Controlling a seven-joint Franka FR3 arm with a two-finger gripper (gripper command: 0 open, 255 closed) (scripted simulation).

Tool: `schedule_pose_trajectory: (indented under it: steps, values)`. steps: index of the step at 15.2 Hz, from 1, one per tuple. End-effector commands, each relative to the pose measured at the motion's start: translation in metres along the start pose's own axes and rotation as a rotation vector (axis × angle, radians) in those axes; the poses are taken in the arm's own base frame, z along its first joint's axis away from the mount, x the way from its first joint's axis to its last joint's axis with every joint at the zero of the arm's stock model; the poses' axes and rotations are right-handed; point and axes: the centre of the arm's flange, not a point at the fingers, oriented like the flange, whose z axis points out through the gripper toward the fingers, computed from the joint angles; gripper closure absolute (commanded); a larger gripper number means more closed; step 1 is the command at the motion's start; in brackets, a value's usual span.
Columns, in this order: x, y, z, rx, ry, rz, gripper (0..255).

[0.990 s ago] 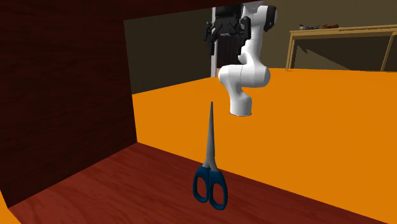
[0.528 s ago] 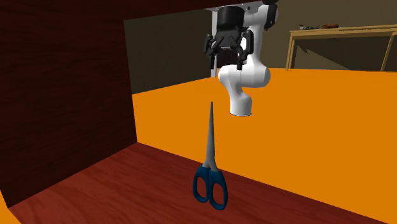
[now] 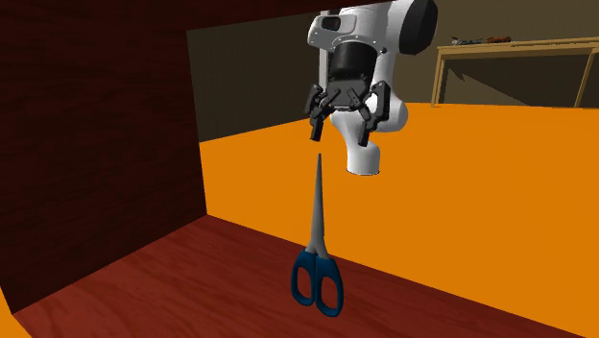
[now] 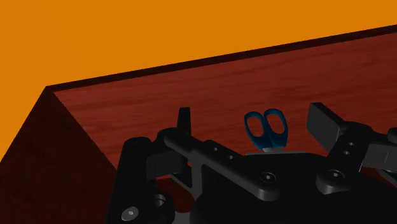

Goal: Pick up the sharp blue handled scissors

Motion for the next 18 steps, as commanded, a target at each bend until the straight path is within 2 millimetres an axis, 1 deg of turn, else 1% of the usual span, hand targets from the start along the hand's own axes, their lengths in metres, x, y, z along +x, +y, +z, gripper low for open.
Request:
schedule_pose_trajectory:
  steps: [1,7,14,15,18]
  values:
    - [0.011,-0.011,0.017,0.007,0.054,0.013,0]
    - [0.041,-0.04,0.071,0.016,0.196,0.048,0]
    - [0.088,-0.073,0.127,0.026,0.361,0.09,0]
    - [0.09,-0.075,0.129,0.026,0.369,0.092,0]
    - [0.084,-0.074,0.144,0.026,0.369,0.092,0]
